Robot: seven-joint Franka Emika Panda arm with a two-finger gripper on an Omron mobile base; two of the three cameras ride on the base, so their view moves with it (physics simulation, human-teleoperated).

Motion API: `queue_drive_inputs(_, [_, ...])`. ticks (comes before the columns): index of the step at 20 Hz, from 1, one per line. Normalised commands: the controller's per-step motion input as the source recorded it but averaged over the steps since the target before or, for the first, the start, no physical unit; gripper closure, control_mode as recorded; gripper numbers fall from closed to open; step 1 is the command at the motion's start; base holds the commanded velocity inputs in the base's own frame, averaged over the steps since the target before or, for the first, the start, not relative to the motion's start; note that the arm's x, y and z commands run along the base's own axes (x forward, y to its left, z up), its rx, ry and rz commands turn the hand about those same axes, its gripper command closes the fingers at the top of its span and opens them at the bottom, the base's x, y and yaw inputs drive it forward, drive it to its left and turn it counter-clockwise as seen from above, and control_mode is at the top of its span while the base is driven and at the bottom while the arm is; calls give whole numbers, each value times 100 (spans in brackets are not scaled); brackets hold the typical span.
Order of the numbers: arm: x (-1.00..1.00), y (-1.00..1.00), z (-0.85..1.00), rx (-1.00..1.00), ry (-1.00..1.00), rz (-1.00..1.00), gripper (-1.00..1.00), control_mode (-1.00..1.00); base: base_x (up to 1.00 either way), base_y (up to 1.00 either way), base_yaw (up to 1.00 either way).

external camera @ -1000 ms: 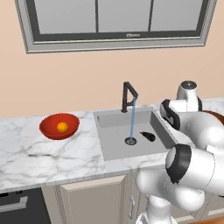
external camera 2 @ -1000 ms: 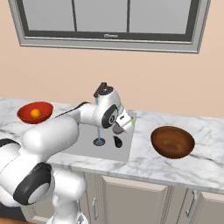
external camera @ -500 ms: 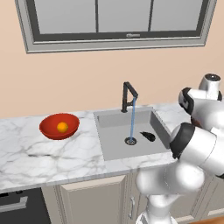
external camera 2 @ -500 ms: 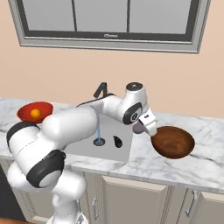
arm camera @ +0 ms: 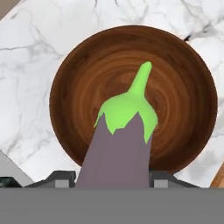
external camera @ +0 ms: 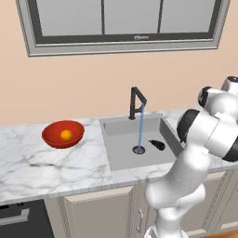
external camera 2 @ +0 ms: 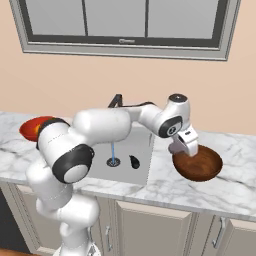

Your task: Pick the eggplants from the sink and place them in one bowl. Place the orange in the other bowl. Then turn off the sink faucet.

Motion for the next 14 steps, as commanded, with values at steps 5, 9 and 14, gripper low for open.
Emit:
queue_drive_inputs(5, [14, -41, -49, 7, 5, 0, 100, -100, 0, 0, 0])
queue_drive_inputs(9, [25, -35, -42, 6, 9, 0, 100, -100, 0, 0, 0])
queue_drive_inputs(14, [41, -15, -44, 1, 16, 0, 100, -100, 0, 0, 0])
